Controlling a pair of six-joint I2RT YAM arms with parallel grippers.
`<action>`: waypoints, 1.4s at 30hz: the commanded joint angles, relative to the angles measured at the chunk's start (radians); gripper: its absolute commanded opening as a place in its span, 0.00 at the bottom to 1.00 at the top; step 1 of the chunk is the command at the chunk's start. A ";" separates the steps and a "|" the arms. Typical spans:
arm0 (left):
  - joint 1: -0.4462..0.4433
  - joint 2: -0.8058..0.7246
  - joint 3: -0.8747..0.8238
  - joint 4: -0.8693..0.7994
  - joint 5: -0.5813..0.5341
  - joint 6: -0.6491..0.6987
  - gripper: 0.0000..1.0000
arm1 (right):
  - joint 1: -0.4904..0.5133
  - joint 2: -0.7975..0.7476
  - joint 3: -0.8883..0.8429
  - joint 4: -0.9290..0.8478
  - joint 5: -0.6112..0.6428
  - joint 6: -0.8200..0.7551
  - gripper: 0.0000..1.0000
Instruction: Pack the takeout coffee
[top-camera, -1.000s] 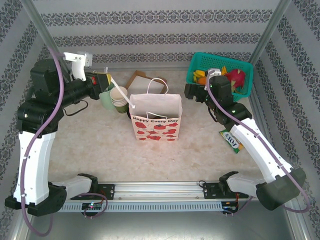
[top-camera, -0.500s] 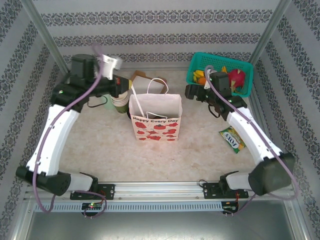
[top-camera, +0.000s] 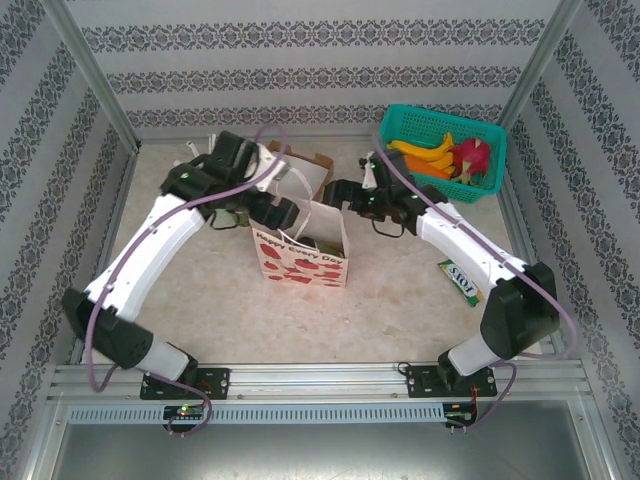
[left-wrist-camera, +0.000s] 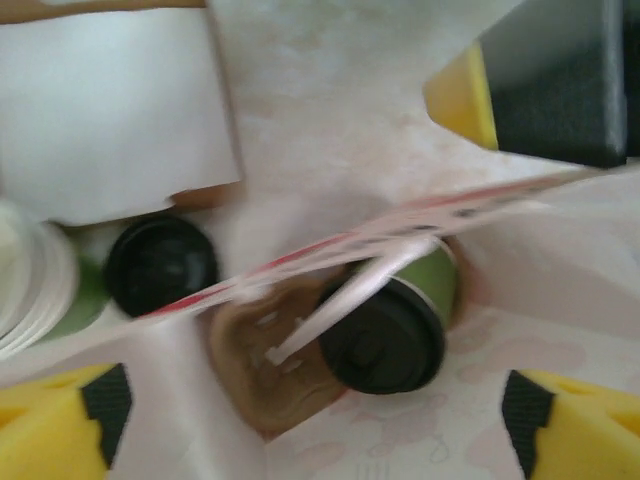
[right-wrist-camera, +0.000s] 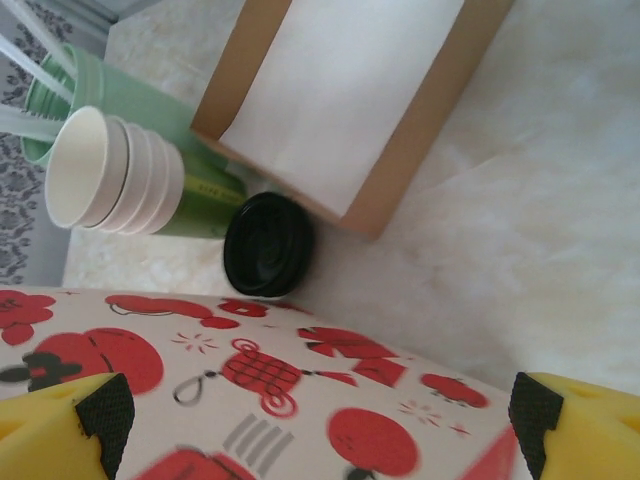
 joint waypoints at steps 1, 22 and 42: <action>0.082 -0.139 -0.065 0.039 -0.093 -0.088 1.00 | 0.048 0.046 0.037 0.092 -0.001 0.157 0.98; 0.146 -0.051 -0.136 -0.016 -0.048 -0.221 0.61 | -0.124 0.247 0.231 -0.042 0.117 -0.099 0.98; 0.178 -0.233 -0.231 -0.161 -0.319 -0.339 0.00 | -0.019 0.704 0.663 -0.136 0.243 -0.050 0.68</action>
